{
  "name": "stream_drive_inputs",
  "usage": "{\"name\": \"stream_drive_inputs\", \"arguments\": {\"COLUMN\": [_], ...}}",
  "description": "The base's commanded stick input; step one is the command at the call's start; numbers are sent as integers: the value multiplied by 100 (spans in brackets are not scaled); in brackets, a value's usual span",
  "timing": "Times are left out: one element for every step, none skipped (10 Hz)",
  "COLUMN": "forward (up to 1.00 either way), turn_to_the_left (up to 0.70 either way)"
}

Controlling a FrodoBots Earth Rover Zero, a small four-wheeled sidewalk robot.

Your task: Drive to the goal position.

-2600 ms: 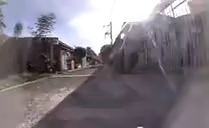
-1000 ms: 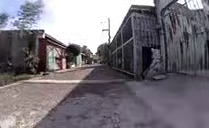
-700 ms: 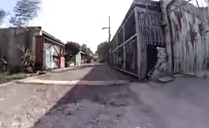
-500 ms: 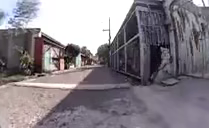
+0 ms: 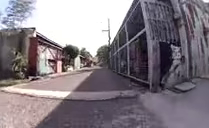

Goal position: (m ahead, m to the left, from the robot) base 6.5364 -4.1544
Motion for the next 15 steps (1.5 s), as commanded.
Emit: {"name": "stream_drive_inputs", "arguments": {"forward": [0, 0, 27, 72, 85, 85, 0, 0, 0, 0, 85, 85, 85, 85, 85], "turn_to_the_left": [0, 0, 0, 0, 11, 27, 45, 40, 15, 0, 0, 0, 0, 0, 0]}}
